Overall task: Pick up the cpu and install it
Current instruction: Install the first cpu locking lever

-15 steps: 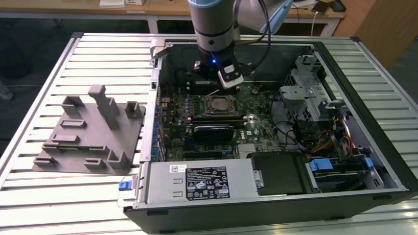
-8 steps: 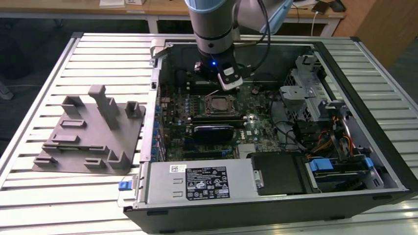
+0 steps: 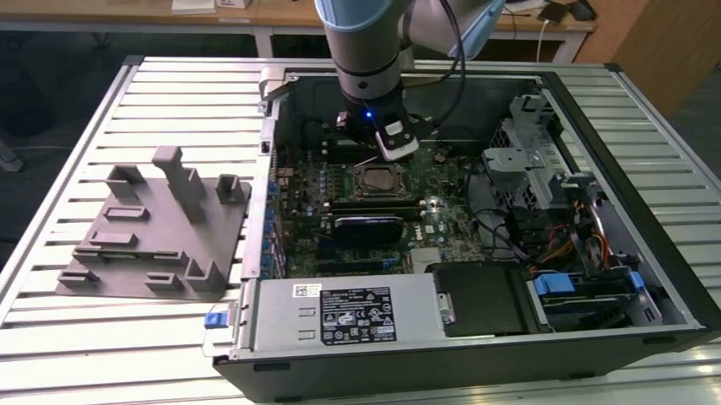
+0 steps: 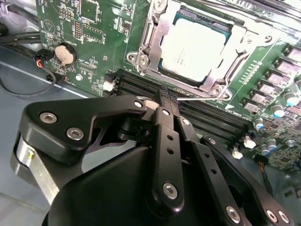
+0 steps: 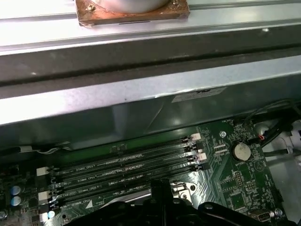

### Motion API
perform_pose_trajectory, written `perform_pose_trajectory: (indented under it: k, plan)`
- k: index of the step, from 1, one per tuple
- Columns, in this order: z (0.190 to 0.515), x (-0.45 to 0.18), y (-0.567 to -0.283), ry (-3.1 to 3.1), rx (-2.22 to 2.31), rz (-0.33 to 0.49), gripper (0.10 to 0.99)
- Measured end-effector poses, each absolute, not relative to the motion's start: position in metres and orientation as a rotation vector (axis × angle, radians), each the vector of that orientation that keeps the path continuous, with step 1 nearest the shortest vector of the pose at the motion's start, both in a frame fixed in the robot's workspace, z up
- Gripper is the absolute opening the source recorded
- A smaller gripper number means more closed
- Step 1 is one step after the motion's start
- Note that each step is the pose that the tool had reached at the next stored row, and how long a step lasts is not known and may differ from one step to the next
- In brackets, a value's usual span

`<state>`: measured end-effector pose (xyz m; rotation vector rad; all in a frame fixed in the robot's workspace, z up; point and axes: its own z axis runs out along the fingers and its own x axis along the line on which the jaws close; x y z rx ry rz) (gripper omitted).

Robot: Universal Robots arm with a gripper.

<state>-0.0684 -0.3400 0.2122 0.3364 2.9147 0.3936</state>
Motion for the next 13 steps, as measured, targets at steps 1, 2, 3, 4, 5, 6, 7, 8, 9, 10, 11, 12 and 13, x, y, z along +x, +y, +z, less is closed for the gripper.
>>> perform_pose_trajectory:
  k: [1, 2, 3, 4, 5, 6, 7, 8, 9, 10, 11, 12, 13]
  plan:
    - [0.2117, -0.0683, -0.34, 2.914, 0.336, 0.394, 0.106]
    - [0.2112, -0.0683, -0.34, 2.914, 0.337, 0.393, 0.106]
    - [0.2108, -0.0684, -0.34, 2.913, 0.338, 0.391, 0.106]
    - [0.2105, -0.0684, -0.3399, 2.913, 0.34, 0.388, 0.106]
    - [0.2103, -0.0684, -0.3395, 2.913, 0.341, 0.386, 0.106]
    - [0.2099, -0.0684, -0.3388, 2.913, 0.343, 0.385, 0.106]
    - [0.2096, -0.0684, -0.3382, 2.913, 0.343, 0.384, 0.106]
    - [0.2092, -0.0684, -0.3373, 2.913, 0.344, 0.381, 0.106]
    - [0.2088, -0.0684, -0.3363, 2.913, 0.344, 0.379, 0.106]
    - [0.2084, -0.0684, -0.3353, 2.913, 0.345, 0.376, 0.106]
    - [0.208, -0.0684, -0.3347, 2.913, 0.345, 0.373, 0.106]
    - [0.2075, -0.0684, -0.3343, 2.912, 0.348, 0.369, 0.106]
    - [0.207, -0.0684, -0.3341, 2.912, 0.351, 0.364, 0.106]
